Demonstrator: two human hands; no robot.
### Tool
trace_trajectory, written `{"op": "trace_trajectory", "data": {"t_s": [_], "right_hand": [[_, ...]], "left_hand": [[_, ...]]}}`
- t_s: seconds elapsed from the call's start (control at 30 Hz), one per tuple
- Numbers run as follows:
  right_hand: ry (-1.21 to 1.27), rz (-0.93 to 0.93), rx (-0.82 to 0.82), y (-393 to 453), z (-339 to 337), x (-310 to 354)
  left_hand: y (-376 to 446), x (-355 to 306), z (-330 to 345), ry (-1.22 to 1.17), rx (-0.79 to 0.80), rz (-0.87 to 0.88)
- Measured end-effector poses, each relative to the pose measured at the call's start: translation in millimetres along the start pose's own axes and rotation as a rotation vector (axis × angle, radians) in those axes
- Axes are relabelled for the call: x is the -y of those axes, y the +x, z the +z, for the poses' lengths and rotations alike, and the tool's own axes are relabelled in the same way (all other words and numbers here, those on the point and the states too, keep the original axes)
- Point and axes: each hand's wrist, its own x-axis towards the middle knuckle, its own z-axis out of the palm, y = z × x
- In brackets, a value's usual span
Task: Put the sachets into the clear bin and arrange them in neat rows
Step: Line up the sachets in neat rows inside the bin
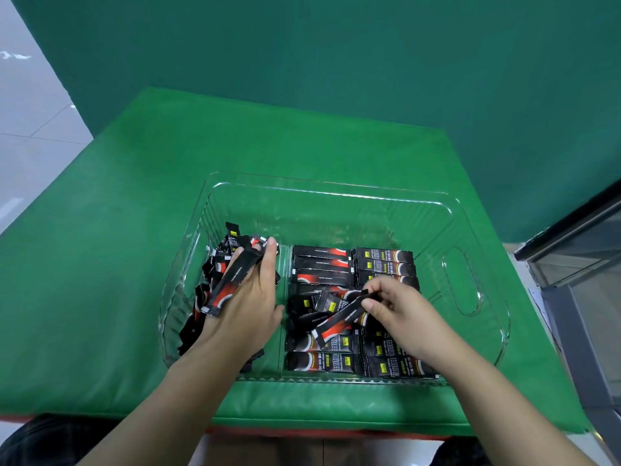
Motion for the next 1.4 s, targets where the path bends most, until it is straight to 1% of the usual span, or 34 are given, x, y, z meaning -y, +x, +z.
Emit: {"op": "trace_trajectory", "data": {"t_s": [0.2, 0.33, 0.5, 0.63, 0.8, 0.9, 1.17, 1.2, 1.3, 1.4], "right_hand": [[-0.058, 0.014, 0.027, -5, 12, 0], [-0.099, 0.042, 0.059, -6, 13, 0], [-0.057, 0.03, 0.026, -7, 9, -3], [0.071, 0.014, -0.076, -2, 5, -1], [0.168, 0.029, -0.307, 17, 4, 8], [0.208, 0.048, -0.345, 34, 10, 25], [0.103, 0.0, -0.307, 90, 43, 59], [0.121, -0.003, -0.273, 94, 47, 60], [0.195, -0.015, -0.114, 101, 58, 61], [0.214, -0.073, -0.007, 100, 64, 60]], "left_hand": [[1, 1, 1, -0.018, 0.016, -0.023], [2, 7, 6, 0.0, -0.014, 0.0], [3, 11, 9, 0.034, -0.03, 0.011], [1, 3, 3, 0.021, -0.015, 0.003], [0, 1, 1, 0.001, -0.008, -0.005], [2, 3, 3, 0.004, -0.019, 0.001], [-1, 6, 7, 0.026, -0.05, 0.027], [-1, 4, 6, 0.051, -0.059, 0.03], [-1, 2, 6, 0.151, -0.15, 0.084], [2, 6, 5, 0.226, -0.218, 0.11]]}}
